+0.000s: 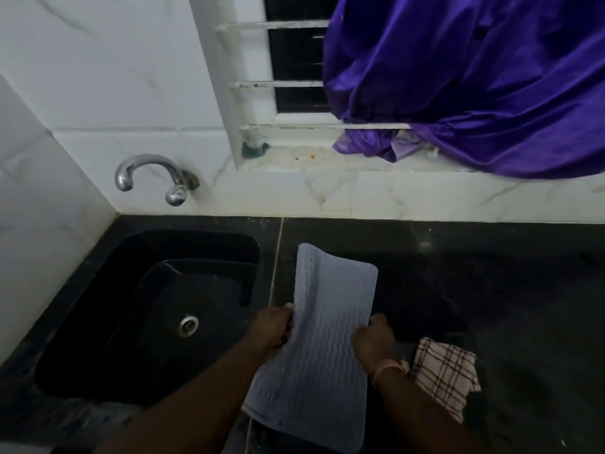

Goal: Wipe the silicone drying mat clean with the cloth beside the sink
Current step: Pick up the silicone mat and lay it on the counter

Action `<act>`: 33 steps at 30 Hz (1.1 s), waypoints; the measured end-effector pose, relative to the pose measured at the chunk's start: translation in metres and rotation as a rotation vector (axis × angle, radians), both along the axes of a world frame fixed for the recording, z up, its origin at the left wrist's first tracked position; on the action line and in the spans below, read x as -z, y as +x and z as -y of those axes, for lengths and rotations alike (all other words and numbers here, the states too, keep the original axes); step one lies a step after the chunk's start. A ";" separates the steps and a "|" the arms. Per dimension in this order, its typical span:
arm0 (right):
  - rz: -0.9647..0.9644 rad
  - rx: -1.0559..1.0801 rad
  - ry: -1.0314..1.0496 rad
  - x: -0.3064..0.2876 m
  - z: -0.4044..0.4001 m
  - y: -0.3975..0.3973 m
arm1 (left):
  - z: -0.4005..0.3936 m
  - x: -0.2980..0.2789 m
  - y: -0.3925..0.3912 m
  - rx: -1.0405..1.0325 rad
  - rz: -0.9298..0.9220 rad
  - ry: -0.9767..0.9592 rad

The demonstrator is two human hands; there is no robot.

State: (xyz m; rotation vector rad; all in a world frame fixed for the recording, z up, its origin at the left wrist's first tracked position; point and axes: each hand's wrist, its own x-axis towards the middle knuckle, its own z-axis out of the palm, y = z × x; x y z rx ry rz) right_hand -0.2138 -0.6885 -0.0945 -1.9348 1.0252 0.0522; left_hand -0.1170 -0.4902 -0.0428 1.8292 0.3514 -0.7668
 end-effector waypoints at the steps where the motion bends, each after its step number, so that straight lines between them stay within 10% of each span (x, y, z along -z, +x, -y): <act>1: 0.014 -0.013 0.007 -0.002 0.000 -0.002 | 0.001 0.001 0.000 0.019 -0.041 -0.031; 10: 0.081 -0.009 0.022 -0.006 0.000 -0.009 | 0.014 0.002 -0.009 0.386 0.172 0.067; 18: 0.125 -0.004 -0.021 -0.014 -0.008 -0.010 | 0.001 -0.012 0.008 0.139 -0.228 -0.217; 26: 0.133 -0.011 -0.022 -0.018 -0.016 -0.005 | 0.000 -0.029 0.003 0.238 -0.155 -0.217; 33: 0.155 0.002 -0.003 -0.016 -0.020 -0.004 | 0.006 -0.011 -0.002 -0.070 0.043 -0.222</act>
